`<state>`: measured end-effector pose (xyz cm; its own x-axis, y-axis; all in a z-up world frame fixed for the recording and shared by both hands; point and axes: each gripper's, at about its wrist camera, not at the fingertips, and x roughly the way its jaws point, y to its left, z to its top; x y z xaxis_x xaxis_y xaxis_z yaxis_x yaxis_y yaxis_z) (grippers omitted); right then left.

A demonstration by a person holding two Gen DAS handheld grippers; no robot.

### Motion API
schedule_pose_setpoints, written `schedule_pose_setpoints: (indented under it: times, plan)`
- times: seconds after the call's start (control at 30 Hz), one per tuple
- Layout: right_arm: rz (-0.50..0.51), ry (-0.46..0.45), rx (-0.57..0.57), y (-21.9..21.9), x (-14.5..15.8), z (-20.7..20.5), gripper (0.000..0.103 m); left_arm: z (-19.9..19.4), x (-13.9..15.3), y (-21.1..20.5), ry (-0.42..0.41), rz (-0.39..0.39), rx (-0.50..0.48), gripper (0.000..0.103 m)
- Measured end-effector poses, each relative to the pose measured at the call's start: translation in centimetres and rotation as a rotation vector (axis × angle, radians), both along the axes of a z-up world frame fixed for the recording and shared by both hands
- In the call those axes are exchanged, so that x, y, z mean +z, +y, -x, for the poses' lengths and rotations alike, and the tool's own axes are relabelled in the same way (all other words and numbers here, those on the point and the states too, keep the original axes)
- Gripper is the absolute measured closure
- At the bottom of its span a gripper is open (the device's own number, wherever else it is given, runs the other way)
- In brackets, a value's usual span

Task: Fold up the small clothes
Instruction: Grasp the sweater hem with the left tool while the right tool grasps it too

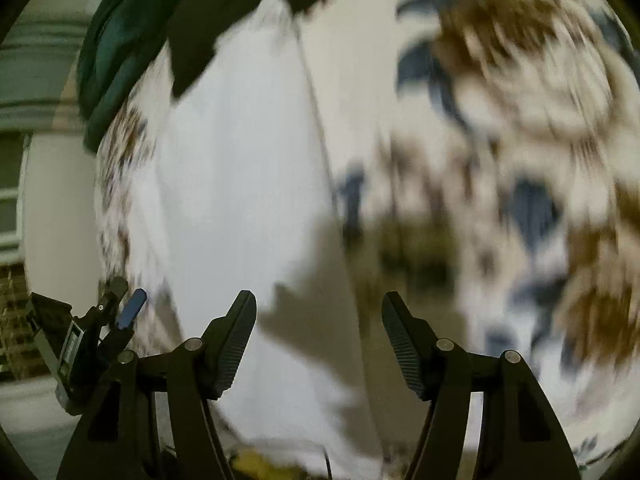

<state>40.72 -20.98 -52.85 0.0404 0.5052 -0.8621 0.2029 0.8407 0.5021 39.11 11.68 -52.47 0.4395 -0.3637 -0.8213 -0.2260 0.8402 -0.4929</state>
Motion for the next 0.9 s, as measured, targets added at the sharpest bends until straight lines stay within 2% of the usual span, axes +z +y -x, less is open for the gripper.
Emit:
schedule_pose_setpoints:
  times: [0.07, 0.1, 0.13, 0.23, 0.27, 0.3, 0.37, 0.43, 0.5, 0.57, 0.63, 0.7, 0.73, 0.9]
  plan:
    - [-0.015, -0.017, -0.038, -0.1, -0.7, -3.8, 0.036, -2.6, -1.2, -0.7, 0.006, -0.019, -0.052, 0.044]
    - [-0.025, -0.023, -0.063, -0.2, -1.1, -5.7, 0.036, -3.6, -1.9, -1.0, 0.004, -0.016, -0.082, 0.072]
    - [-0.026, -0.028, -0.080, -0.3, -1.5, -7.6, 0.036, -4.1, -2.3, -1.2, 0.008, -0.004, -0.111, 0.091]
    - [-0.016, -0.014, -0.116, 0.4, -3.1, -11.1, 0.037, -4.0, -1.7, -0.7, -0.011, 0.020, -0.124, 0.092]
    - [-0.032, -0.004, -0.120, 2.1, -3.5, -11.6, 0.045, -3.9, -1.2, -0.3, -0.023, 0.033, -0.121, 0.092]
    - [-0.025, -0.021, -0.122, 2.2, -3.3, -11.8, 0.068, -3.9, -0.5, 0.2, -0.044, 0.041, -0.118, 0.092]
    - [0.070, -0.084, -0.090, 3.6, -2.1, -12.2, 0.077, -4.7, 0.3, 1.3, -0.069, 0.054, -0.112, 0.092]
    - [0.114, -0.112, -0.080, 5.1, -1.9, -11.4, 0.078, -6.4, -1.6, 2.1, -0.027, 0.073, -0.101, 0.092]
    - [0.154, -0.098, -0.088, 5.4, -2.5, -11.2, 0.078, -7.6, -4.4, 2.5, 0.045, 0.131, -0.124, 0.091]
    - [0.180, -0.072, -0.089, 5.4, -3.0, -11.4, 0.073, -7.6, -4.8, 2.8, 0.062, 0.170, -0.128, 0.085]
    - [0.185, -0.049, -0.073, 5.7, -2.7, -11.8, 0.056, -6.4, -3.5, 3.2, 0.042, 0.167, -0.156, 0.068]
    - [0.160, -0.042, -0.058, 5.5, -2.1, -11.2, 0.046, -4.2, -2.1, 4.0, 0.024, 0.150, -0.163, 0.051]
    - [0.141, -0.039, -0.054, 4.9, -1.6, -10.3, 0.041, -3.2, -1.5, 4.3, 0.020, 0.141, -0.158, 0.048]
    - [0.068, 0.013, -0.025, 2.2, 0.6, -3.0, 0.039, 5.2, 0.8, 5.0, 0.043, 0.080, -0.136, 0.048]
